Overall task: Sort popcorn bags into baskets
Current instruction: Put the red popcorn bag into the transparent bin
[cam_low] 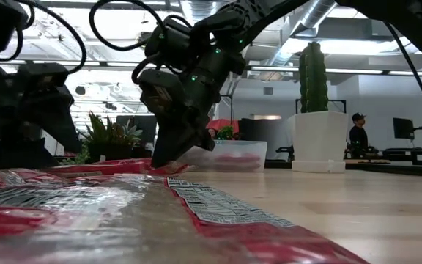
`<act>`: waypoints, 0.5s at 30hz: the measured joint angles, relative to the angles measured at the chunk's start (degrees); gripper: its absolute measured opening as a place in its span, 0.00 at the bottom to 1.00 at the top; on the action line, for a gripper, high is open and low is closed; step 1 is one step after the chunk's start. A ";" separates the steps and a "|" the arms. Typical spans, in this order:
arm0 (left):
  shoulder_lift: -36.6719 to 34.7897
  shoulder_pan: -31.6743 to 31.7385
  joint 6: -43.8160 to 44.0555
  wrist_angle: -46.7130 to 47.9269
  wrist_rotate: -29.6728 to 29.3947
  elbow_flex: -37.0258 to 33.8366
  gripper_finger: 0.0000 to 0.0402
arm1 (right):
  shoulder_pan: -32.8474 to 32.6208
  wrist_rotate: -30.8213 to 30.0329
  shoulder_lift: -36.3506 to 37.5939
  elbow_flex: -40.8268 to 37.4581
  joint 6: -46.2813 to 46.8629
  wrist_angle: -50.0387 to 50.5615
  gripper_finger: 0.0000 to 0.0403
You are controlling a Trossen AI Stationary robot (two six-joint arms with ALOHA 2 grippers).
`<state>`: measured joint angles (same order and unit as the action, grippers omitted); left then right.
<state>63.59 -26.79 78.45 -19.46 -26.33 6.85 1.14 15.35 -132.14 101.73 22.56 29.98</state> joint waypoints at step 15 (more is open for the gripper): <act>-20.60 -0.07 -3.65 -1.03 -1.33 0.04 0.62 | 5.10 -4.10 12.98 -0.02 6.40 8.34 0.01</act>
<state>43.00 -26.85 74.80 -20.50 -27.66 6.89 6.24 11.26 -119.17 101.71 28.95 38.32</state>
